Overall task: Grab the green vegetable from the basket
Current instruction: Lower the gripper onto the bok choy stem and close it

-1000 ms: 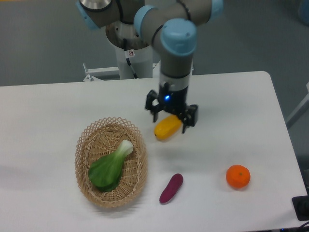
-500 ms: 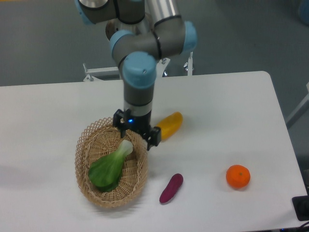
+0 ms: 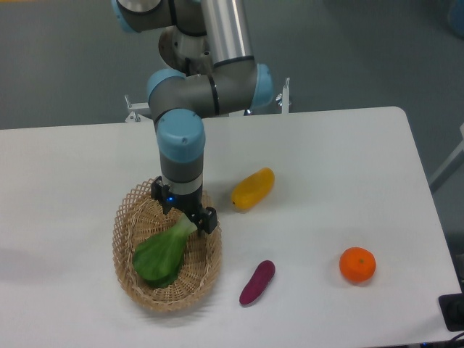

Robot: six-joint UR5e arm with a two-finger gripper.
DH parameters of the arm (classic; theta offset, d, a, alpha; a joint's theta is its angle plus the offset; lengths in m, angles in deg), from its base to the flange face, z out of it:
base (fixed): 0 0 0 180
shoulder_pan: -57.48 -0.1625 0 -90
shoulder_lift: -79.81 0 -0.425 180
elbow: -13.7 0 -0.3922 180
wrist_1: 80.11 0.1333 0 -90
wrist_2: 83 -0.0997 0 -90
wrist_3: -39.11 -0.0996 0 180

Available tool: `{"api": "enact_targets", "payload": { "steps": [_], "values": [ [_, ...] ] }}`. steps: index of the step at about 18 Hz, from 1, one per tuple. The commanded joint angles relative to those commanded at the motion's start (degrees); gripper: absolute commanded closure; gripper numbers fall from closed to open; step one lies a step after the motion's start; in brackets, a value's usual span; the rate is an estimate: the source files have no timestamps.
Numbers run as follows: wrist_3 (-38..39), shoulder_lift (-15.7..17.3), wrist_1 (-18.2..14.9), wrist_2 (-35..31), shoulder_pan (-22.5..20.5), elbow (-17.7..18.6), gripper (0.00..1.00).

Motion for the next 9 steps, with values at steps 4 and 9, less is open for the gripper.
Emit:
{"api": "enact_targets", "payload": {
  "steps": [4,9],
  "values": [
    [0.09,-1.14,0.26,-0.61,0.44,0.70,0.00],
    [0.26,-1.23,0.35,-1.32,1.05,0.79,0.00]
  ]
}}
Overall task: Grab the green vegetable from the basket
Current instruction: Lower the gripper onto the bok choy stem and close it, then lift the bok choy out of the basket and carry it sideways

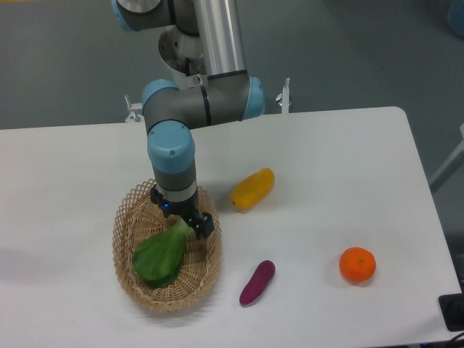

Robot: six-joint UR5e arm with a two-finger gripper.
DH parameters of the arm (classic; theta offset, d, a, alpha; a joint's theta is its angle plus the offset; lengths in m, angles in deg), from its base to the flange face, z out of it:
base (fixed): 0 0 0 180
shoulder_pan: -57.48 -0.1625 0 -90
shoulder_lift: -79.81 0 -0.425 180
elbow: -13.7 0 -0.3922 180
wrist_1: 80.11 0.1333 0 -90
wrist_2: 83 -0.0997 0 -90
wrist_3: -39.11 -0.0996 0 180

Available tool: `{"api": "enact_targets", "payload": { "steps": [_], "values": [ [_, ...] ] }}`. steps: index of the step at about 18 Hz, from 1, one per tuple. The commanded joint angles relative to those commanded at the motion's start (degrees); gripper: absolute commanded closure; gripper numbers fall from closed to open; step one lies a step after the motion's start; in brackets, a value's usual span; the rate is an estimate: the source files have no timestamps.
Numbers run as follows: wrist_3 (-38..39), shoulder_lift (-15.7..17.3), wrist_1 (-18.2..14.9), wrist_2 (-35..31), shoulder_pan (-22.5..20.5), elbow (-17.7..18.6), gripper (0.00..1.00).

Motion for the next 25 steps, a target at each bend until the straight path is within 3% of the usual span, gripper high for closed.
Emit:
{"api": "enact_targets", "payload": {
  "steps": [4,10,12,21,25],
  "values": [
    [0.09,-0.44,0.17,-0.35,0.18,0.18,0.01],
    [-0.26,-0.18,0.35,-0.35,0.26,0.00,0.52],
    [-0.09,-0.09,0.35,-0.35,0.26,-0.17,0.60],
    [-0.44,0.61,0.35,-0.26,0.00,-0.79,0.68],
    [-0.61,2.63,0.35,-0.09,-0.44,-0.88,0.68]
  ]
}}
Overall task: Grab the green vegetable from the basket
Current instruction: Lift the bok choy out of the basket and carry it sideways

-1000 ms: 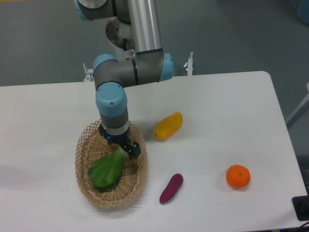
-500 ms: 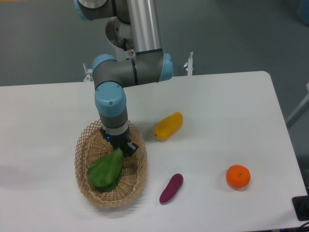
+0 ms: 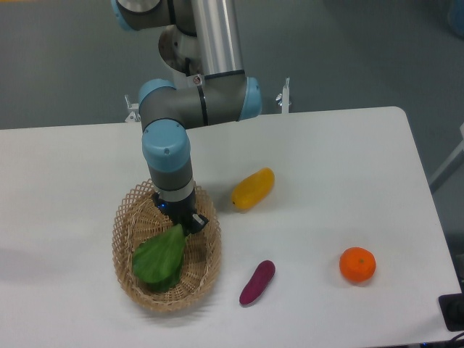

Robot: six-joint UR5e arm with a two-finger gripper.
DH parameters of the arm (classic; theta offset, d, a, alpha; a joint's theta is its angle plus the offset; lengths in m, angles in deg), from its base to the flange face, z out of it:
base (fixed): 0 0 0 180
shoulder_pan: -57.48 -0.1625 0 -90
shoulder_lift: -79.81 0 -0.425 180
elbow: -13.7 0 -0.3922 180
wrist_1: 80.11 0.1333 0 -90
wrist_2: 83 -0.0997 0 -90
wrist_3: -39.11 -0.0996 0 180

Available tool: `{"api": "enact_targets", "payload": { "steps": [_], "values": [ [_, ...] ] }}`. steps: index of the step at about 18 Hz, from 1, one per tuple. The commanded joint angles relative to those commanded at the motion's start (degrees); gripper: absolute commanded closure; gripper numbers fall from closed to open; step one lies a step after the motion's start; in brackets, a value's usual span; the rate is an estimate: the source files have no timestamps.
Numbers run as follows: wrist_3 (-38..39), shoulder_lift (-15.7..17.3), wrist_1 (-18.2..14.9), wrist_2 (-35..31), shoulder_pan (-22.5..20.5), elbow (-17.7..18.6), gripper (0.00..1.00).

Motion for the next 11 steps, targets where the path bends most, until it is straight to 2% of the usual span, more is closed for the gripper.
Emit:
{"api": "enact_targets", "payload": {
  "steps": [3,11],
  "values": [
    [-0.26,0.62,-0.09,-0.09,-0.70,-0.09,0.68],
    [-1.41,6.07,-0.62,1.40,-5.44,-1.14,0.68]
  ]
}}
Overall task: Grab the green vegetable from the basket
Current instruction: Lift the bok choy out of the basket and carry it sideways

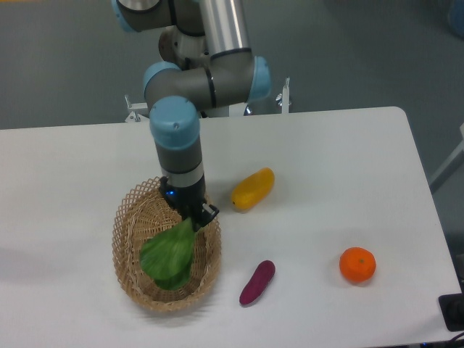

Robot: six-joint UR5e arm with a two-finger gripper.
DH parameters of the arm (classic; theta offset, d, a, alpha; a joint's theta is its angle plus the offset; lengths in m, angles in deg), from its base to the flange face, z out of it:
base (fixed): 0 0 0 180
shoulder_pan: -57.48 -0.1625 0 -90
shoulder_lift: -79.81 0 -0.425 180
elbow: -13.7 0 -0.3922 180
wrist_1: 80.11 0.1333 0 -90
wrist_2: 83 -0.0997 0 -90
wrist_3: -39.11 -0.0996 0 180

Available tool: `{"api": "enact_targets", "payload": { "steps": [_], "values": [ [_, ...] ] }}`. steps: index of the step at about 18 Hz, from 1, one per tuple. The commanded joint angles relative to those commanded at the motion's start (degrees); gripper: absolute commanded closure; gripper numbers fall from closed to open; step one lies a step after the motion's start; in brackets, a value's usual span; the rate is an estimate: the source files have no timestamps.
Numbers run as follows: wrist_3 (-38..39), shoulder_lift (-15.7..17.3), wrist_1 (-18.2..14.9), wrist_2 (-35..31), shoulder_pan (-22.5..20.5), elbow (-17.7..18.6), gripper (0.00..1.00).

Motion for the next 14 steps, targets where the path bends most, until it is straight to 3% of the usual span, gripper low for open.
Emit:
{"api": "enact_targets", "payload": {
  "steps": [5,10,14],
  "values": [
    [-0.52,0.53,-0.35,2.55,-5.36,-3.25,0.67],
    [-10.26,0.62,-1.14,4.39,-12.65,-4.31,0.67],
    [-20.28,1.93,-5.00,6.24,-19.33,-4.31,0.67]
  ]
}}
